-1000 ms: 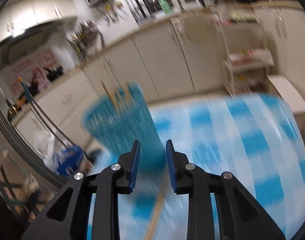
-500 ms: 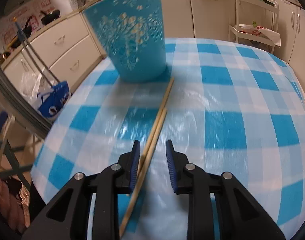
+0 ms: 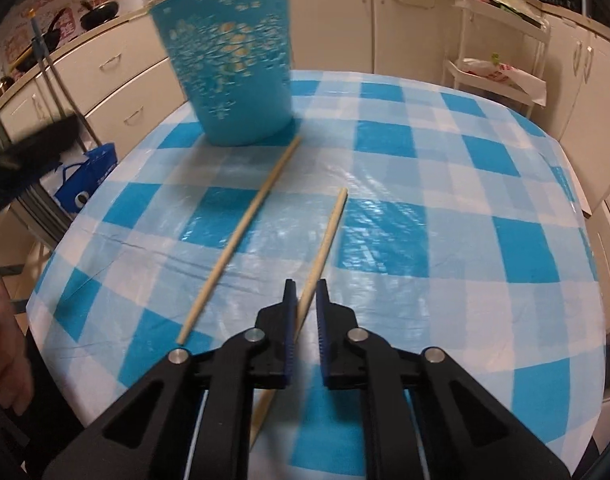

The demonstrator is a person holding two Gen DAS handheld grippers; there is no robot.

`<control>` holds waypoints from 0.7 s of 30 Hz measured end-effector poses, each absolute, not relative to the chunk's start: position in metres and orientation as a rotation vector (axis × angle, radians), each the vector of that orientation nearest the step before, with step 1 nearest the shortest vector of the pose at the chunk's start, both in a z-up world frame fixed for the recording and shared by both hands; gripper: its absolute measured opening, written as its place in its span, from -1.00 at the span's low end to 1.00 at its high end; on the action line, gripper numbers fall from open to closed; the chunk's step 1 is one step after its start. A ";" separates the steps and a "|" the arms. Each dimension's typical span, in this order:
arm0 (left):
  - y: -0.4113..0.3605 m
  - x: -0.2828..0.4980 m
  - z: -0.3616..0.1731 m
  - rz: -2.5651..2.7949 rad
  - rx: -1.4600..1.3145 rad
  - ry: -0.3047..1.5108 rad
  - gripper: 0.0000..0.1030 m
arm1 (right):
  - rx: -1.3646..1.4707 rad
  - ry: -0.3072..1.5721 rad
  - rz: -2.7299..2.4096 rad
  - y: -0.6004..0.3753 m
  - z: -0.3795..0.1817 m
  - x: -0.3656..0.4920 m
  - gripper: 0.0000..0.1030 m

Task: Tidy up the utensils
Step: 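Lower the right gripper onto a loose chopstick beside the cup, then close the left gripper on a chopstick while the right gripper holds its chopstick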

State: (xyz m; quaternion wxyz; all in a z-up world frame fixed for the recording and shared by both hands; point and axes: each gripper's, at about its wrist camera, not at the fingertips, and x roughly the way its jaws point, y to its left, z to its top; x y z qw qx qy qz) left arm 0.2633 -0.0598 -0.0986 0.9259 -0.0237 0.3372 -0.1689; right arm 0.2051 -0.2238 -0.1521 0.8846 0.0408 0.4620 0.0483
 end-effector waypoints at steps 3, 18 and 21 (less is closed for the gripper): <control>-0.091 0.287 -0.117 -0.381 -0.007 0.772 0.71 | 0.127 0.952 0.082 -0.240 -0.153 0.202 -0.83; -0.126 0.295 -0.161 -0.383 0.108 0.931 -0.90 | 0.190 0.935 0.121 -0.252 -0.155 0.195 -0.87; -0.109 0.278 -0.161 -0.357 0.068 0.919 -0.90 | 0.176 0.936 0.132 -0.248 -0.154 0.192 -0.87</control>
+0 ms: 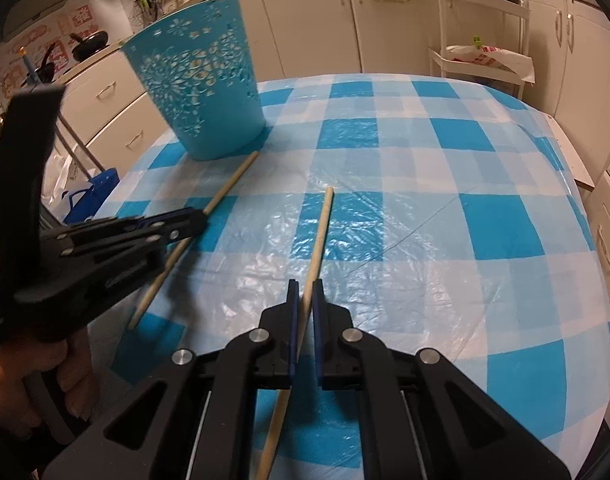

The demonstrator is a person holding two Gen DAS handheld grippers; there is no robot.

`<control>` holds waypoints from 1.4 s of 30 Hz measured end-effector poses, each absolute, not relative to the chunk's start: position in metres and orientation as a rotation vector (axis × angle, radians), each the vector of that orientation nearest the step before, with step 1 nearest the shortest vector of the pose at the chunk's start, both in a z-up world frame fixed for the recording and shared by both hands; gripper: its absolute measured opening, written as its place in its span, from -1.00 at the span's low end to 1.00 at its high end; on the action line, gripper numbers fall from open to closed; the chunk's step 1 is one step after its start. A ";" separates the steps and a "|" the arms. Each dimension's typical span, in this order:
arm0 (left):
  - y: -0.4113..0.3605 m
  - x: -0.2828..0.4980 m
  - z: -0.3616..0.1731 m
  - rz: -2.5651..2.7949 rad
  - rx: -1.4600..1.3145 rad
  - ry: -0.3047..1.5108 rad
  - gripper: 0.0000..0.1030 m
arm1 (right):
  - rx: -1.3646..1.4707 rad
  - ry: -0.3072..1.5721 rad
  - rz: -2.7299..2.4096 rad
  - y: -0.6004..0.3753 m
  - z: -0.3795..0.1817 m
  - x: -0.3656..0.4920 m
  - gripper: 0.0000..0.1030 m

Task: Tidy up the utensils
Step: 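Close the left gripper on a chopstick while the right gripper holds its chopstick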

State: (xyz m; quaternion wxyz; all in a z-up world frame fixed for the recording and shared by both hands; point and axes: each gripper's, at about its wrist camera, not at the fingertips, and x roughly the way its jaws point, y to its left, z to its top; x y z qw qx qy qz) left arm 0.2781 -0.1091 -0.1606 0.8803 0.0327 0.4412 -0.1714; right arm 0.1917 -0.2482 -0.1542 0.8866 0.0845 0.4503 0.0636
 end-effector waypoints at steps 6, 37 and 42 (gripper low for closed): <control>-0.079 0.242 -0.161 -0.329 -0.035 0.926 -0.90 | 0.168 0.956 0.155 -0.245 -0.153 0.191 -0.85; -0.077 0.252 -0.110 -0.415 -0.019 0.741 -0.91 | 0.450 0.797 0.204 -0.279 -0.145 0.208 -0.89; -0.066 0.239 -0.086 -0.425 -0.061 0.648 -0.91 | 0.481 0.807 0.199 -0.284 -0.148 0.211 -0.89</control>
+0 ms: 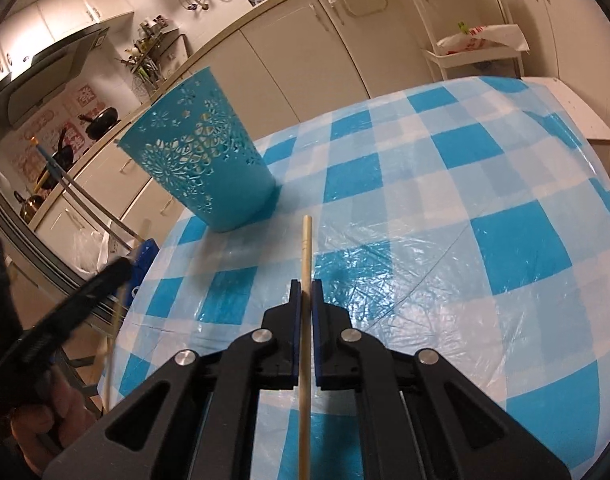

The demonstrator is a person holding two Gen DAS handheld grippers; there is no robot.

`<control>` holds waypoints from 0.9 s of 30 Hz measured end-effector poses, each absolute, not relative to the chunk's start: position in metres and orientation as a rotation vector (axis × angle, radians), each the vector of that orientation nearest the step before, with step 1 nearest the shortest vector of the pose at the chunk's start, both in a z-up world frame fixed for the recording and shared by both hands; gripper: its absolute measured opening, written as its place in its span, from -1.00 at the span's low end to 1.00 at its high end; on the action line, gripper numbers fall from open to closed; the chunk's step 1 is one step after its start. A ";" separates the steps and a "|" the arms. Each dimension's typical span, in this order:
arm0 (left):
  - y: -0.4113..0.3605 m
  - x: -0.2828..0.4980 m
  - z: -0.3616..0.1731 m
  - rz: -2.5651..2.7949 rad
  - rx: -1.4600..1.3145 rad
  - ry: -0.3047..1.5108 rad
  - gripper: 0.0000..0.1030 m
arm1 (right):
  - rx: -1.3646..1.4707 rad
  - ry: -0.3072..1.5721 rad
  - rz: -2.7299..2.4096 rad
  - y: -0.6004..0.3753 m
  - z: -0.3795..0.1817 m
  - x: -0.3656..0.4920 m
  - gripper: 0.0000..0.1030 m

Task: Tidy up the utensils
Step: 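Close the left gripper on a chopstick while the right gripper holds its chopstick, then lift the left gripper's chopstick over the teal cup and open to drop it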

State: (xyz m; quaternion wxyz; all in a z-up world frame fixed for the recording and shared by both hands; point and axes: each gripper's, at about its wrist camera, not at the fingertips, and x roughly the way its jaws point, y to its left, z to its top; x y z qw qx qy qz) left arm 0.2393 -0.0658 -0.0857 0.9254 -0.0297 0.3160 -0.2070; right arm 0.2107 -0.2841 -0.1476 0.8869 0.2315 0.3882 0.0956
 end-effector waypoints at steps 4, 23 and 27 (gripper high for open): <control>-0.062 0.235 -0.074 -0.425 -0.065 0.614 -0.91 | 0.481 0.824 0.204 -0.283 -0.150 0.212 -0.89; -0.023 0.250 0.004 -0.434 -0.164 0.335 -0.91 | 0.461 0.841 0.205 -0.278 -0.153 0.213 -0.89; -0.016 0.274 0.028 -0.428 -0.196 0.269 -0.91 | 0.472 0.843 0.210 -0.279 -0.154 0.213 -0.89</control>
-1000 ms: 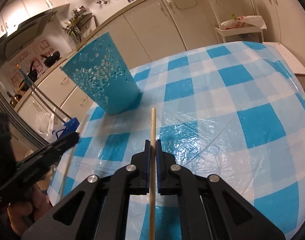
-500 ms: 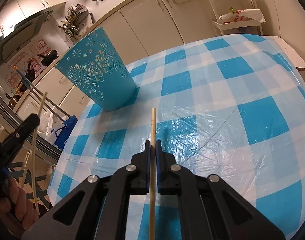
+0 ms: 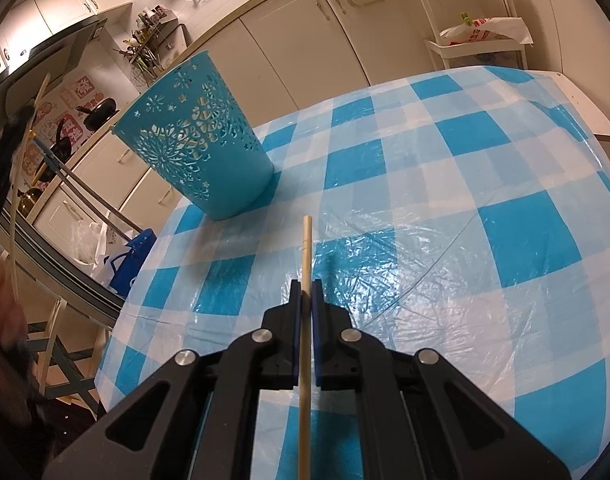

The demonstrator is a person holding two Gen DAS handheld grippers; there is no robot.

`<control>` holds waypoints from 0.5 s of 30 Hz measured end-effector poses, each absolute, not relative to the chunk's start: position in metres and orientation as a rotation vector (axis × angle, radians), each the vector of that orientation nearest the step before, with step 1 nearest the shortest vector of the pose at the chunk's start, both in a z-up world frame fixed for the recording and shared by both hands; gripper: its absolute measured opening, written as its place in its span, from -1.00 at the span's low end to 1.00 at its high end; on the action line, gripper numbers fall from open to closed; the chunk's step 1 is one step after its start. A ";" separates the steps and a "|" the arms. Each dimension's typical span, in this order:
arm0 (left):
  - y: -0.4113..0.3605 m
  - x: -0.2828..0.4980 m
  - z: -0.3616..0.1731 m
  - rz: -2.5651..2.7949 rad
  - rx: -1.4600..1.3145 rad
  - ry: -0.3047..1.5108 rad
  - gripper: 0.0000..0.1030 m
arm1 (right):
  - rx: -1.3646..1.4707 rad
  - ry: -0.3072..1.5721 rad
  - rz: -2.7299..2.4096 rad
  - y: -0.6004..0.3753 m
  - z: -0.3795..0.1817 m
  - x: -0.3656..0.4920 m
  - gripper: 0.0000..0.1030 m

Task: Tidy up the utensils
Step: 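Lift the left gripper's chopstick over the teal cup and open to drop it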

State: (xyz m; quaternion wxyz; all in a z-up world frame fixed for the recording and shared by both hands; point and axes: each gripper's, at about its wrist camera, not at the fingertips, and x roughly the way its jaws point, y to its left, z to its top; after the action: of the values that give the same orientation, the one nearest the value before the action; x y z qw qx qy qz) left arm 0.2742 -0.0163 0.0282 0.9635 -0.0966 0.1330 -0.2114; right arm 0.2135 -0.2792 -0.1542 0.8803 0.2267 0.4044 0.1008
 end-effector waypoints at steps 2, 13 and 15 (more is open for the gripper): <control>-0.017 0.293 0.038 -0.431 -0.210 0.238 -0.91 | 0.479 0.844 0.213 -0.280 -0.155 0.214 -0.89; -0.030 0.380 0.058 -0.407 -0.311 0.110 -0.91 | 0.503 0.851 0.231 -0.282 -0.157 0.215 -0.89; -0.035 0.393 0.054 -0.391 -0.313 0.103 -0.91 | 0.502 0.854 0.233 -0.282 -0.157 0.215 -0.89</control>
State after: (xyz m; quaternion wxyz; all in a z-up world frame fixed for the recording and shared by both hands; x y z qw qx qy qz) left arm 0.3928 -0.0348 0.0536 0.9675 -0.1548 0.0508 -0.1935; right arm 0.2151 -0.2816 -0.1573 0.8734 0.2404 0.4087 0.1115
